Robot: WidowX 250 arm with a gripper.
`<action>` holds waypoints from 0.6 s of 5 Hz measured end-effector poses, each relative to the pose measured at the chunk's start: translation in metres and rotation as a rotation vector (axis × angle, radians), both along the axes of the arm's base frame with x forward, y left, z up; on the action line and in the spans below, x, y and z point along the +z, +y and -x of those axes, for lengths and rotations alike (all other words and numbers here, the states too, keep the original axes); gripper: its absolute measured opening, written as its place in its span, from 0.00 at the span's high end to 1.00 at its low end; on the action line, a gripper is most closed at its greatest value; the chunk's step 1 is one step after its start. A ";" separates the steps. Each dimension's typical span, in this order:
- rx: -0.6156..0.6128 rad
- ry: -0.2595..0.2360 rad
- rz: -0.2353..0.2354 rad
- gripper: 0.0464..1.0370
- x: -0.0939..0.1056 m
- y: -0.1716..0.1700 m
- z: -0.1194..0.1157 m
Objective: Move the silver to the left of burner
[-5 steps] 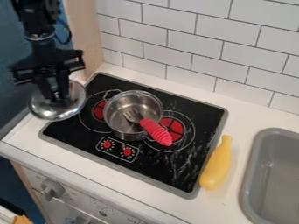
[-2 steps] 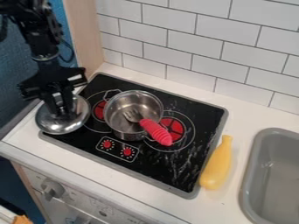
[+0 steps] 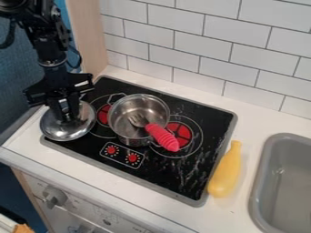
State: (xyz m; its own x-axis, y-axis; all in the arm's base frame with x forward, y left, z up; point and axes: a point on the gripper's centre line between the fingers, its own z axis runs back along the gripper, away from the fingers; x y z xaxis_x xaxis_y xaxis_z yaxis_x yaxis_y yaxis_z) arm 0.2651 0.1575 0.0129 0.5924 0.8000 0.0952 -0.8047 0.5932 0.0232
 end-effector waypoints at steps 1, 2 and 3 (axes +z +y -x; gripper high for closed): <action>-0.005 0.009 0.007 0.70 -0.002 0.000 0.001; -0.001 0.006 0.009 0.39 -0.001 0.000 -0.001; 0.001 -0.003 0.019 0.10 0.002 -0.003 0.000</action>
